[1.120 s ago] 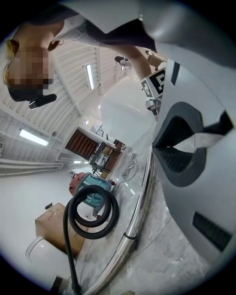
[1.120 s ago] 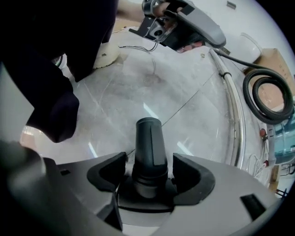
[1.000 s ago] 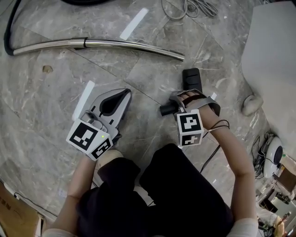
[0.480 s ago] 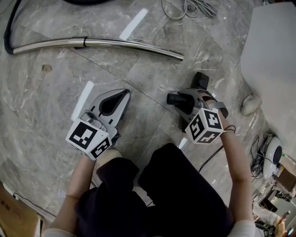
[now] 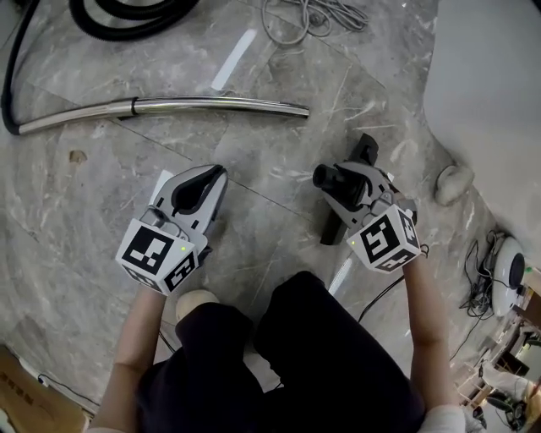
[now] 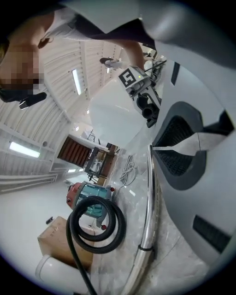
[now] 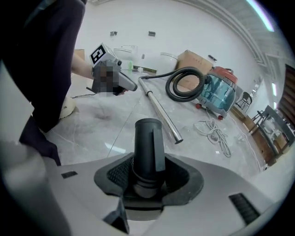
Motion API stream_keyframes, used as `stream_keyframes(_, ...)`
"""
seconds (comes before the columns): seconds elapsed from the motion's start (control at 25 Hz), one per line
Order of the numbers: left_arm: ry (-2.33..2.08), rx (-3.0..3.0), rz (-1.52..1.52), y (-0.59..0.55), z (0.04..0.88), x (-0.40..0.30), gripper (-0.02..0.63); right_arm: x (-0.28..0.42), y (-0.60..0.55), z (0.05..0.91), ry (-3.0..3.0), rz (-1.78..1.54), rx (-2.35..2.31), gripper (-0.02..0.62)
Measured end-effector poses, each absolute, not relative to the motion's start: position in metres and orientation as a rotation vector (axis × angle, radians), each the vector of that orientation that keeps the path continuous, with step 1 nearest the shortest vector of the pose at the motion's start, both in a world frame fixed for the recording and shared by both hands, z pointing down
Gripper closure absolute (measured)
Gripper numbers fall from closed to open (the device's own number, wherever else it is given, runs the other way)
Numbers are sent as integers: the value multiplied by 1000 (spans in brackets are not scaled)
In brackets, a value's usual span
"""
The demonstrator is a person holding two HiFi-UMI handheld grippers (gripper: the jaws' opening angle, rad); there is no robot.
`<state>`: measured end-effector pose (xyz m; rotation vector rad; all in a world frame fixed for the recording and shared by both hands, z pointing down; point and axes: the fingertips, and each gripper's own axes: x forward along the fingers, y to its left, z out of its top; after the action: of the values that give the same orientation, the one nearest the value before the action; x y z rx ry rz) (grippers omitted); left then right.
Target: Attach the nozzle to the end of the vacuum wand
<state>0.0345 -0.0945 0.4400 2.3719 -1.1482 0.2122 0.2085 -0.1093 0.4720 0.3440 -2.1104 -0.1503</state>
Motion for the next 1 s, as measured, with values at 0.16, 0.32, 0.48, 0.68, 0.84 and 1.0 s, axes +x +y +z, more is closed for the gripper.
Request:
stream_keyframes(0.16, -1147, 2504, 568, -135, 445, 34, 595, 220, -115, 465, -2133, -138, 400, 400)
stream_keyframes(0.32, -1048, 2683, 1084, -186, 453, 39, 418, 228, -117, 458, -2155, -143, 431, 399)
stream_keyframes(0.48, -747, 2524, 1621, -213, 503, 13, 290, 240, -122, 456, -2189, -100, 488, 399)
stream_keyframes(0.68, -536, 2223, 2117, -222, 540, -58, 282, 257, -128, 454, -2191, -76, 531, 399)
stream_keyframes(0.84, -353, 2099, 2479, -223, 556, -81, 291, 263, -133, 453, -2183, -62, 567, 399)
stream_keyframes(1.0, -131, 2033, 2644, -213, 560, -78, 380, 267, -137, 454, -2173, -51, 593, 399)
